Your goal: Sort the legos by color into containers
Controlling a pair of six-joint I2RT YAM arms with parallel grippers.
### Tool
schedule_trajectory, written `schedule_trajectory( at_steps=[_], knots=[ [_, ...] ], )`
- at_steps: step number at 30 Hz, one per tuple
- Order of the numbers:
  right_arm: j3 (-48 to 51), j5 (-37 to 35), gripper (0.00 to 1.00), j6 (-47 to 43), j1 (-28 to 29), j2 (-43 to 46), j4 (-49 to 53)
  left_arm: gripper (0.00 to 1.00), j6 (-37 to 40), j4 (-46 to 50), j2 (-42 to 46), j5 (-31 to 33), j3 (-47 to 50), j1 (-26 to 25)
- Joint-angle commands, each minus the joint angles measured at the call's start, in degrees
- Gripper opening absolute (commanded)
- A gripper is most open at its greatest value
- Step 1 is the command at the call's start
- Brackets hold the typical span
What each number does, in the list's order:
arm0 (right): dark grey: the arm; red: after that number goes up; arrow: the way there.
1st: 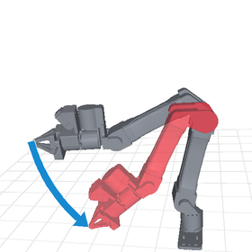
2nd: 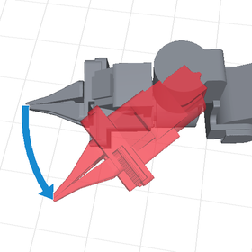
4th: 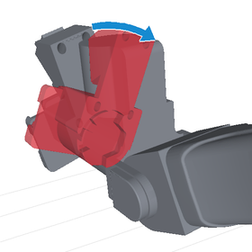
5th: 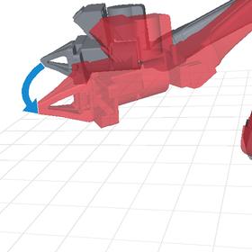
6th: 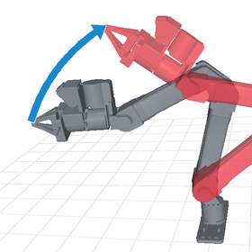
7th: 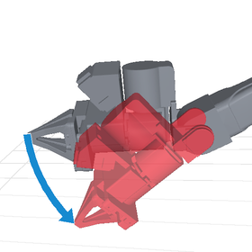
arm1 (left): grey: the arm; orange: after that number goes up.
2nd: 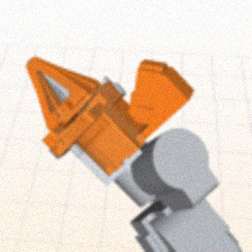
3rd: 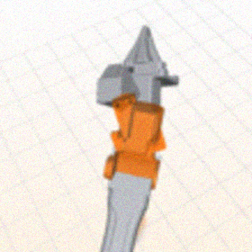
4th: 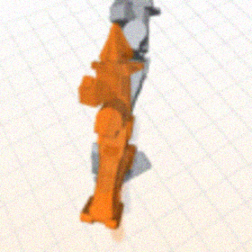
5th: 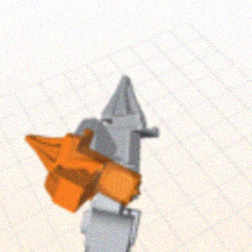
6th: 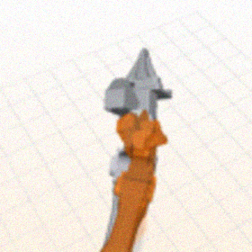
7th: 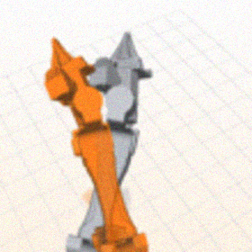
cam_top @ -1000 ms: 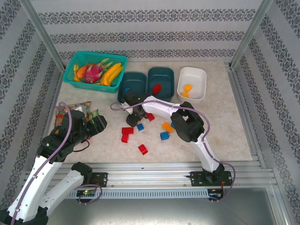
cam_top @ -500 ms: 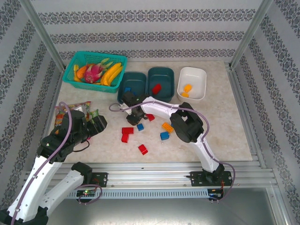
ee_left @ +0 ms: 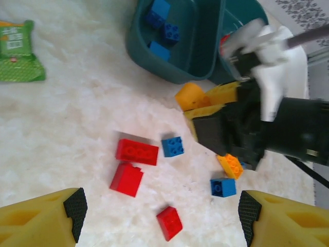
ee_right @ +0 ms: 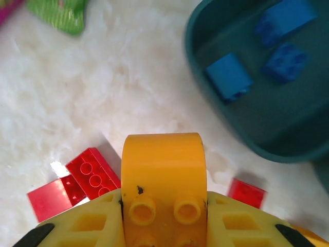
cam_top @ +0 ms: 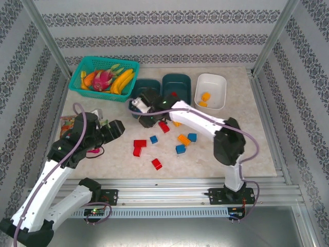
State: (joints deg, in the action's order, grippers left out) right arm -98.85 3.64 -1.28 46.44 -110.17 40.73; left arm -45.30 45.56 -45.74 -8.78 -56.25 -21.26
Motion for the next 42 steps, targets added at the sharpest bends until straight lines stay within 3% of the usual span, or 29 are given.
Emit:
schedule_trajectory(
  at_steps=[1, 6, 11, 16, 21, 28, 35, 42],
  knots=[
    [3.9, 0.0, 0.21, 5.0, -6.8, 5.9, -0.1, 0.80, 0.0, -10.1, -4.2, -4.7, -2.9, -0.2],
    [9.0, 0.8, 0.21, 11.0, -22.1, 10.3, -0.6, 0.80, 0.7, -17.5, -14.8, -6.2, -7.1, -4.2],
    [8.8, 0.8, 0.22, 15.2, -35.5, 6.8, 0.7, 0.80, 1.3, -21.8, -25.9, -5.8, -12.6, -9.1],
    [3.7, 0.7, 0.23, 18.0, -41.9, -1.3, 2.6, 0.80, 2.3, -23.3, -34.1, -6.0, -18.2, -12.3],
    [-4.6, -4.4, 0.22, 19.9, -43.4, -11.0, 7.6, 0.80, 3.3, -24.0, -40.4, -7.1, -22.9, -14.4],
    [-9.3, -11.0, 0.26, 19.9, -43.7, -17.8, 9.1, 0.80, 3.1, -25.4, -46.0, -8.1, -29.0, -16.2],
    [-11.9, -10.1, 0.56, 20.4, -43.1, -19.9, 10.5, 0.80, 2.6, -22.0, -46.8, -6.1, -31.1, -16.6],
    [-13.6, -9.7, 0.62, 20.0, -40.8, -11.5, 9.8, 0.80, 1.3, -12.6, -41.9, 1.7, -28.4, -16.6]
  ],
)
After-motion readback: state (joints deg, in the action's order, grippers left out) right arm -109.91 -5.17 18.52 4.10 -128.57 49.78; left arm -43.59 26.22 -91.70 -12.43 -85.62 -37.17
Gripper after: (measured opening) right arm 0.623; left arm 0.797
